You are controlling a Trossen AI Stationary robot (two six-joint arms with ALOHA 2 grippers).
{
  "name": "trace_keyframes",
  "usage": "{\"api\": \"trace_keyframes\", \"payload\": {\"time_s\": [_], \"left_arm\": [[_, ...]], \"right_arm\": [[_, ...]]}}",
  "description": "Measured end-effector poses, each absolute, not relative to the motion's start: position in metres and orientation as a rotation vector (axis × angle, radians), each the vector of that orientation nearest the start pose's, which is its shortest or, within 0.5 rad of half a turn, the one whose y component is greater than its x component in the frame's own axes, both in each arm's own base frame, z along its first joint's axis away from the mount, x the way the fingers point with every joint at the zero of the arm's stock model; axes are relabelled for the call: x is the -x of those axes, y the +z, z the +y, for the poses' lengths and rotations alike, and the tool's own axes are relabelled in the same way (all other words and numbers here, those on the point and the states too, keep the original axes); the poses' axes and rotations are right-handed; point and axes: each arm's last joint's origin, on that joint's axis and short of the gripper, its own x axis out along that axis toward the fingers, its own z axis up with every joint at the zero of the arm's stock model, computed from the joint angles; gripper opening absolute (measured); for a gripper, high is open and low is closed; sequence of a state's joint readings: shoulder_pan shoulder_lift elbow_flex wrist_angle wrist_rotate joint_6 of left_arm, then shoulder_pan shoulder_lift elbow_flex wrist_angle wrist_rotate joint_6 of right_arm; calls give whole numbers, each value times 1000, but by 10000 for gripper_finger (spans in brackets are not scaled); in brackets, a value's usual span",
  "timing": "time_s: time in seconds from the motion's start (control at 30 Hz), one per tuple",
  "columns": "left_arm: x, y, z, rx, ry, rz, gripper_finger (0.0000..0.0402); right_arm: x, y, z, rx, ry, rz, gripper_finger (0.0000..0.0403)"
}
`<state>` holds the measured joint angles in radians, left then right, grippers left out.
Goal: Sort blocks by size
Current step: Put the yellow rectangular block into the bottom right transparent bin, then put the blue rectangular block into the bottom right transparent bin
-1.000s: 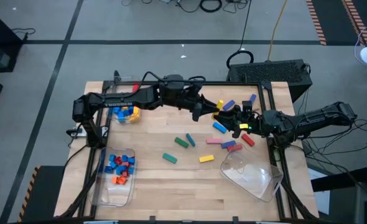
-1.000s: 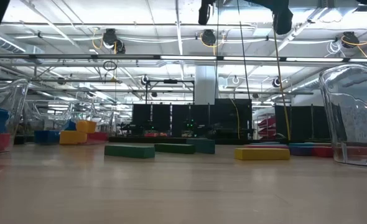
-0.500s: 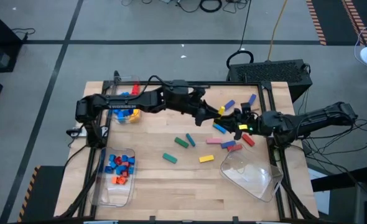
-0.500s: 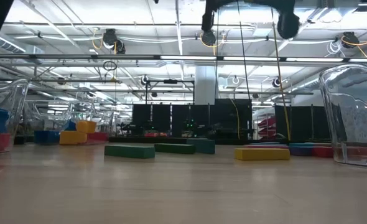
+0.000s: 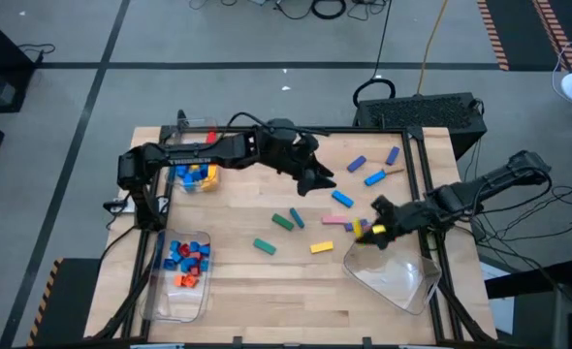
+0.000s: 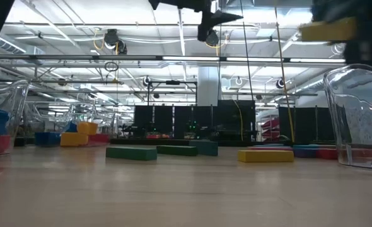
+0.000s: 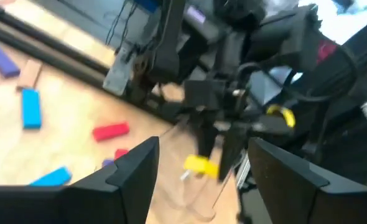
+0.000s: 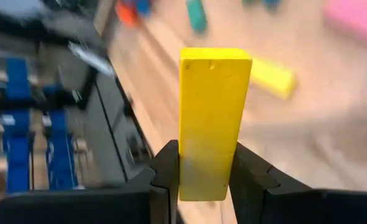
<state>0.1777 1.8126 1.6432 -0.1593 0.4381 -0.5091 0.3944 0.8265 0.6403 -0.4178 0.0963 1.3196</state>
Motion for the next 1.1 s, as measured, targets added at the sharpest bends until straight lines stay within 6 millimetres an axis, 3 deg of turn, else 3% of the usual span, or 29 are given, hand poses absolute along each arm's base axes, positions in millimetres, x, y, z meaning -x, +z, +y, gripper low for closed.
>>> {"api": "trace_keyframes", "payload": {"time_s": [0.23,0.43,0.6,0.67,0.9,1.0,1.1], "left_arm": [[-415,332,41,444,-225,534,248],[-415,327,27,318,-200,572,248],[-415,327,25,312,-187,574,249],[-414,326,25,313,-186,582,249],[-414,325,25,315,-183,596,249],[-413,324,25,315,-181,612,249],[-411,321,26,301,-137,646,249]], "right_arm": [[-140,247,89,-1200,-113,921,83],[-128,226,96,-1190,-336,1142,83],[-131,211,105,-1186,-439,1287,84],[-134,206,108,-1186,-453,1343,107],[-135,200,112,-1223,-524,1418,248],[-135,211,111,-1209,-567,1425,277],[-138,237,111,-1130,-521,1361,283]]}}
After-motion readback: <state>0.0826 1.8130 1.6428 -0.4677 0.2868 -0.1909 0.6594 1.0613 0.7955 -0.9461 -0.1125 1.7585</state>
